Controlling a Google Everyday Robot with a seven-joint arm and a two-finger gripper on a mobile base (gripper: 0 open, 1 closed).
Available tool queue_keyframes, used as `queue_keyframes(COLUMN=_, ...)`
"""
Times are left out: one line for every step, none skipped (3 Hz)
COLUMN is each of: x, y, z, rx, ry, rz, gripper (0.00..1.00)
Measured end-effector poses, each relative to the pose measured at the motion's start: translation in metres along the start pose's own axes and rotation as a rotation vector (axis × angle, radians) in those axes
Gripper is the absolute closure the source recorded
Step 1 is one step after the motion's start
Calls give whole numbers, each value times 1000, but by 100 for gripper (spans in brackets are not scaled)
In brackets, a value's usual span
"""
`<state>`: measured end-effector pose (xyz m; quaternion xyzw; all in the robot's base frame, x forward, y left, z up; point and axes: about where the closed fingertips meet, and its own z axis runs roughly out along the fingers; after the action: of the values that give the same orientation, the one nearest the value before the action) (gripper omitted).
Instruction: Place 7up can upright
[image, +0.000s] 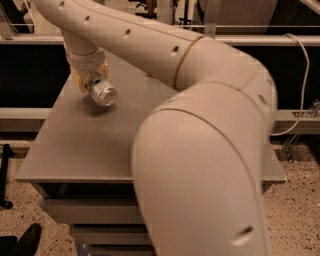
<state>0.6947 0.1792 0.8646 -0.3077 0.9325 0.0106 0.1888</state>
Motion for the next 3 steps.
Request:
queue_keyframes(x=4, y=-30, z=-52, rx=-85, ry=-206, rz=-90, gripper=100)
queue_keyframes(x=5, y=-36, z=-82, rx=-216, ry=-399, rz=-142, gripper=100)
queue_keyframes(x=-1, y=-42, z=-106, rx=-344, ry=-598, rz=-143, gripper=100)
